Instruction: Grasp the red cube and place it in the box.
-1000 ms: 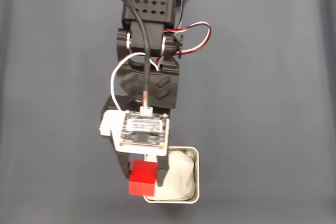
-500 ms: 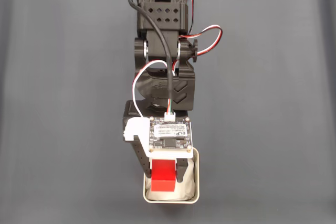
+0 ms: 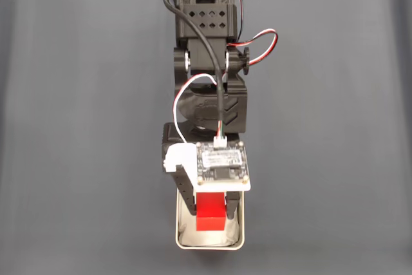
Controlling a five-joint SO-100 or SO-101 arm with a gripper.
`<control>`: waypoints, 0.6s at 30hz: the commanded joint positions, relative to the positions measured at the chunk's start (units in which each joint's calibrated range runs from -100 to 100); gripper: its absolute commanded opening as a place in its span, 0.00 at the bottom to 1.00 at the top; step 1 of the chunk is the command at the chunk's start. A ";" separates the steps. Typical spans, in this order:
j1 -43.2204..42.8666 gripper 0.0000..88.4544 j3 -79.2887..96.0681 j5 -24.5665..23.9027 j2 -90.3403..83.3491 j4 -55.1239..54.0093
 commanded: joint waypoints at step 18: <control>-0.60 0.07 -0.03 0.34 -6.28 -1.89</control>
